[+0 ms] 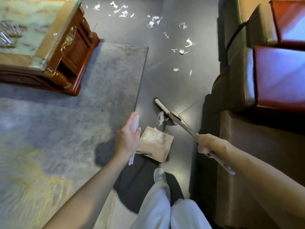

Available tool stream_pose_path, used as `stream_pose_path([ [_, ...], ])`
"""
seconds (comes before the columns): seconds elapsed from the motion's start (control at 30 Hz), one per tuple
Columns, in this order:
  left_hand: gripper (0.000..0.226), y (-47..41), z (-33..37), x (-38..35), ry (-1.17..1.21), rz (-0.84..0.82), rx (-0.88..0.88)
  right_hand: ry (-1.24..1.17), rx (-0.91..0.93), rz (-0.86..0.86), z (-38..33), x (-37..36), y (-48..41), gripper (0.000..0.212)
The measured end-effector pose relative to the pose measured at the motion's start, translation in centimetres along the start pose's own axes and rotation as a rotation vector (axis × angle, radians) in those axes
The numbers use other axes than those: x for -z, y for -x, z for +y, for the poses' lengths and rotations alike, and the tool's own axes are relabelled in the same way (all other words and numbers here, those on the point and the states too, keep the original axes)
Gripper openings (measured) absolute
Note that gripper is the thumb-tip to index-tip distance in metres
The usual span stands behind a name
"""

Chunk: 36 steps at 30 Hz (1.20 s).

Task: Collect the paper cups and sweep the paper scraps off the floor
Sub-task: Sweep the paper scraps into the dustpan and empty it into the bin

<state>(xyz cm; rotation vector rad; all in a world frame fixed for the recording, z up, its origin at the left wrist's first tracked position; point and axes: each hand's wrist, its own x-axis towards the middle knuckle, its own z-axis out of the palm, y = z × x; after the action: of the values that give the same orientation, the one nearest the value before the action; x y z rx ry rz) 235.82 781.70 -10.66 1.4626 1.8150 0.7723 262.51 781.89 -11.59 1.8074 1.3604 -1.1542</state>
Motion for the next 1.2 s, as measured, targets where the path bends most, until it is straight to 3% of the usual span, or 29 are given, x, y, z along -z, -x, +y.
stream_pose_path([
  [0.13, 0.057, 0.1, 0.1, 0.0, 0.01, -0.059, 0.058, 0.049, 0.058, -0.085, -0.6, -1.4, 1.8, 0.086],
  [0.27, 0.055, 0.0, 0.2, 0.0, 0.003, -0.08, 0.093, -0.006, 0.091, -0.224, 0.1, -2.6, 4.4, 0.084],
  [0.47, 0.062, 0.7, 0.7, 0.4, 0.044, -0.037, 0.068, -0.008, 0.115, -0.255, 2.2, 0.5, 7.9, 0.077],
  [0.83, 0.043, -3.6, 2.0, 1.1, 0.041, 0.002, -0.053, -0.011, 0.131, -0.102, 2.9, 6.3, 9.5, 0.082],
  [1.2, 0.043, -17.9, 8.2, -3.7, -0.018, 0.001, -0.132, -0.089, 0.076, 0.01, 5.3, 19.0, 1.9, 0.085],
])
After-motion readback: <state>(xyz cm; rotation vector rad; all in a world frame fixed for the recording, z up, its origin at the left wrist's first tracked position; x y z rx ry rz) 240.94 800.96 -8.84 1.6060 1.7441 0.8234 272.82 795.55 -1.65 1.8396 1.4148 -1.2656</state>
